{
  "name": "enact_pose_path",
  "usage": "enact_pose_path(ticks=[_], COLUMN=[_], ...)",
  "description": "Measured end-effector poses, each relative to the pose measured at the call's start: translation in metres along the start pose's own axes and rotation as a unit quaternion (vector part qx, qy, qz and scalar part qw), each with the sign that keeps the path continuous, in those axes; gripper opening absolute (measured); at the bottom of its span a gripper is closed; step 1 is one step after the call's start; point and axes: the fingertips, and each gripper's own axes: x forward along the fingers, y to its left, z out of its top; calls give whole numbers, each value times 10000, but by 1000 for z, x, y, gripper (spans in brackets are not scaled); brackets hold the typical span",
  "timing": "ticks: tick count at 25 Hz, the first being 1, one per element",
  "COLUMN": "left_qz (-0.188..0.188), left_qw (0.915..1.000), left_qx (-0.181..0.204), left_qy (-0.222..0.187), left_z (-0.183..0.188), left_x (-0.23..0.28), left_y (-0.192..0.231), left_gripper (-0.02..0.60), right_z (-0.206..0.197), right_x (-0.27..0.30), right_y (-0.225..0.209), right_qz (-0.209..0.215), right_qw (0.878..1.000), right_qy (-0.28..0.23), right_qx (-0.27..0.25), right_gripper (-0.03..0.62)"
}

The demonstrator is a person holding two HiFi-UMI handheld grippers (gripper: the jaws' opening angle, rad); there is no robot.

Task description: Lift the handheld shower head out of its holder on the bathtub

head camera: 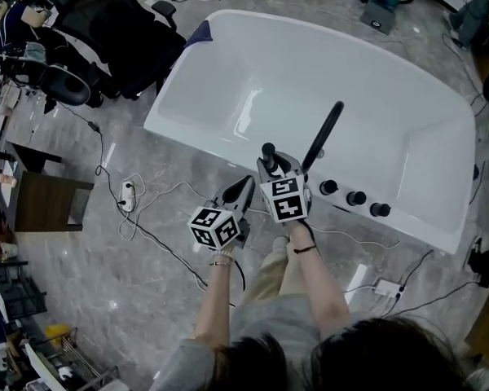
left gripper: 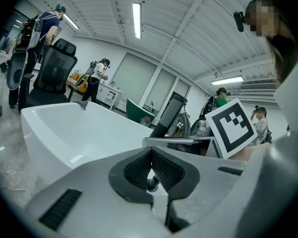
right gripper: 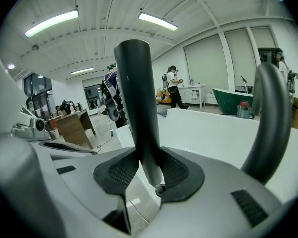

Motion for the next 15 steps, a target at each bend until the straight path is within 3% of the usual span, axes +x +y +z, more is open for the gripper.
enact_pose_path(ticks=[15], left_qz=[-78], left_qw=[9995], left_qx=[133], left_qy=[-291], left_z=[39], left_x=[-19], left_y=[-36], left_gripper=[5], right_z=[50], right_x=[-54], right_y=[8], right_qz=[345], right_qw=[9987], right_qy=[-341], right_qx=[-155], right_gripper=[133])
